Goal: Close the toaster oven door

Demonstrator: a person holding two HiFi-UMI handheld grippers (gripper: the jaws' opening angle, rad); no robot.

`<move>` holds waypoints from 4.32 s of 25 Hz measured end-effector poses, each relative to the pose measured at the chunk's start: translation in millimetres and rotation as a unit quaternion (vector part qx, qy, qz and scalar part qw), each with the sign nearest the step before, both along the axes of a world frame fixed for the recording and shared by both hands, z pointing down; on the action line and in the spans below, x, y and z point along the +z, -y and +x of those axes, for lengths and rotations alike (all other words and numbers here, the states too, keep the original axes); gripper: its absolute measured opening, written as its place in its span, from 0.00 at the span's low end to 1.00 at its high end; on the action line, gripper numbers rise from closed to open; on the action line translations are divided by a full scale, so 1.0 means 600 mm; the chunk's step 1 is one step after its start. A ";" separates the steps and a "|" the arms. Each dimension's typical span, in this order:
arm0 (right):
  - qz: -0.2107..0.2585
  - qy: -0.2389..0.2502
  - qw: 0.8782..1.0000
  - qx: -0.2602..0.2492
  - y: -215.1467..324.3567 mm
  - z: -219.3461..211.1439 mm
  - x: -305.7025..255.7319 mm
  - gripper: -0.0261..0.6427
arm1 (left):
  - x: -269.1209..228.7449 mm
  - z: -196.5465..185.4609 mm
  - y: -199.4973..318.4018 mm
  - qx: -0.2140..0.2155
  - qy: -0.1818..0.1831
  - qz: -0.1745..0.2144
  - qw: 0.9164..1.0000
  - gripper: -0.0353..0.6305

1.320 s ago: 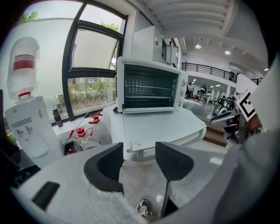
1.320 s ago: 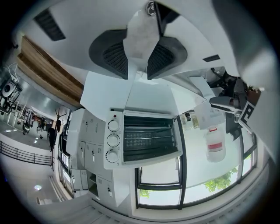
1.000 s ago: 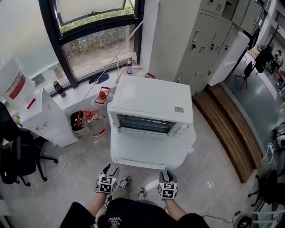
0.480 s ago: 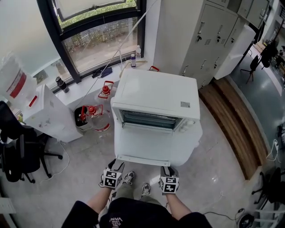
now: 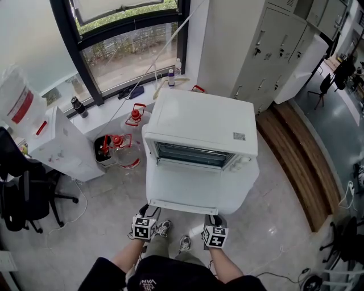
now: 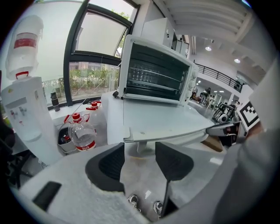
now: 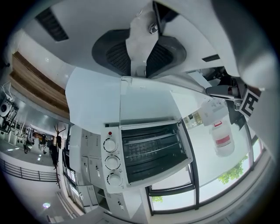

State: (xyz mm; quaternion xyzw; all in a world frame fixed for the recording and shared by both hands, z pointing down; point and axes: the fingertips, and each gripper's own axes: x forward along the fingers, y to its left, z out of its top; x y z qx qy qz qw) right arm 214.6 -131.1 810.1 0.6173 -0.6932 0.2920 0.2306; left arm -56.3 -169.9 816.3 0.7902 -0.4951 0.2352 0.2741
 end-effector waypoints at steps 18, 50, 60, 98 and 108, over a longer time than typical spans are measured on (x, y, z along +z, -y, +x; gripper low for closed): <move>0.020 0.003 1.000 0.018 -0.001 -0.007 -0.064 0.15 | -0.065 0.005 0.016 0.008 -0.039 0.040 0.998 0.34; 0.155 -0.012 0.988 0.020 0.053 -0.005 -0.265 0.17 | -0.262 0.010 0.081 0.024 -0.065 0.169 0.983 0.20; 0.180 -0.006 0.984 0.019 0.075 -0.006 -0.298 0.17 | -0.293 0.015 0.101 0.026 -0.070 0.182 0.980 0.20; 0.247 -0.043 0.968 0.027 0.191 0.016 -0.384 0.13 | -0.377 0.029 0.193 0.022 -0.093 0.229 0.969 0.20; 0.253 -0.047 0.966 0.022 0.223 0.018 -0.403 0.13 | -0.396 0.031 0.225 0.019 -0.100 0.234 0.967 0.20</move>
